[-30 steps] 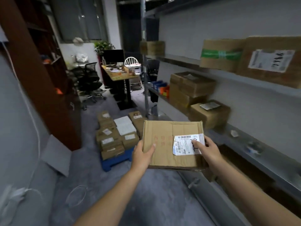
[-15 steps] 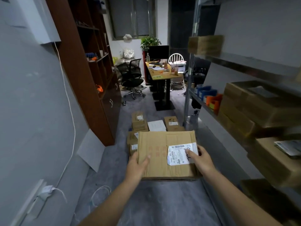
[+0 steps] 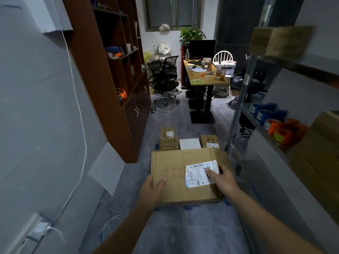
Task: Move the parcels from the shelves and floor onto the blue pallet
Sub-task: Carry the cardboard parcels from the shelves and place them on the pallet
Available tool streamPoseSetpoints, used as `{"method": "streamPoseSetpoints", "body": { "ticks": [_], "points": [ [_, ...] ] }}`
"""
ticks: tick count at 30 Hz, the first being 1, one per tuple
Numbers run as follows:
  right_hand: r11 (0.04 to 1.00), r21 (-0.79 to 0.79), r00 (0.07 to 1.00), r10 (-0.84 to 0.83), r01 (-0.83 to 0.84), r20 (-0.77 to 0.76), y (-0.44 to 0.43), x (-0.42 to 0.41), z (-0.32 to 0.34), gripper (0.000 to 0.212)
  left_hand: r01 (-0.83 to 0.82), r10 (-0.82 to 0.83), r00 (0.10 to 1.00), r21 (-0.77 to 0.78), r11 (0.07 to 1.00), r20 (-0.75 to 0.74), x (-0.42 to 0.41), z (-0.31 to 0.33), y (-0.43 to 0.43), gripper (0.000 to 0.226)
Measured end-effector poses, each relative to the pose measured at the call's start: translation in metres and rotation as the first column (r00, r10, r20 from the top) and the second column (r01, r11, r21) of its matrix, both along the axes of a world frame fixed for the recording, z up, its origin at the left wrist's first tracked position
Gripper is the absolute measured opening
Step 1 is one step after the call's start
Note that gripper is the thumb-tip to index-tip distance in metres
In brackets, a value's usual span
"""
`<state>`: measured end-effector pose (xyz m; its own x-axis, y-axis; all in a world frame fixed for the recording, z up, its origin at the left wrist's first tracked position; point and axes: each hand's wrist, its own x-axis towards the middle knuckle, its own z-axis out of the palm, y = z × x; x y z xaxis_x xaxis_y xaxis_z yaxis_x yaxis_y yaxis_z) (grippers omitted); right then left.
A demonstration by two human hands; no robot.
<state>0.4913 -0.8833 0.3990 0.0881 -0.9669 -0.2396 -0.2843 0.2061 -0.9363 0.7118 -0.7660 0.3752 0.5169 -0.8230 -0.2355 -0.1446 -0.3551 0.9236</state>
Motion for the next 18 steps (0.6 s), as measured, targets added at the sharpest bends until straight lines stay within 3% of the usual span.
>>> {"method": "streamPoseSetpoints", "body": {
  "ticks": [6, 10, 18],
  "points": [
    [0.997, -0.081, 0.999, 0.009, -0.013, -0.050, -0.089, 0.075, 0.014, 0.039, -0.009, 0.003, 0.997, -0.073, 0.997, -0.074, 0.074, 0.010, -0.093, 0.051],
    [0.997, -0.071, 0.999, -0.013, 0.009, -0.048, -0.144, 0.128, 0.026, 0.035, -0.029, 0.015, 0.992, -0.109, 0.994, -0.125, 0.127, 0.023, -0.154, 0.030],
    [0.999, -0.008, 0.996, -0.037, 0.037, -0.082, -0.231, 0.184, 0.025, 0.040, -0.003, -0.003, 0.997, -0.076, 0.997, -0.082, 0.185, 0.023, -0.248, 0.023]
  ]
}}
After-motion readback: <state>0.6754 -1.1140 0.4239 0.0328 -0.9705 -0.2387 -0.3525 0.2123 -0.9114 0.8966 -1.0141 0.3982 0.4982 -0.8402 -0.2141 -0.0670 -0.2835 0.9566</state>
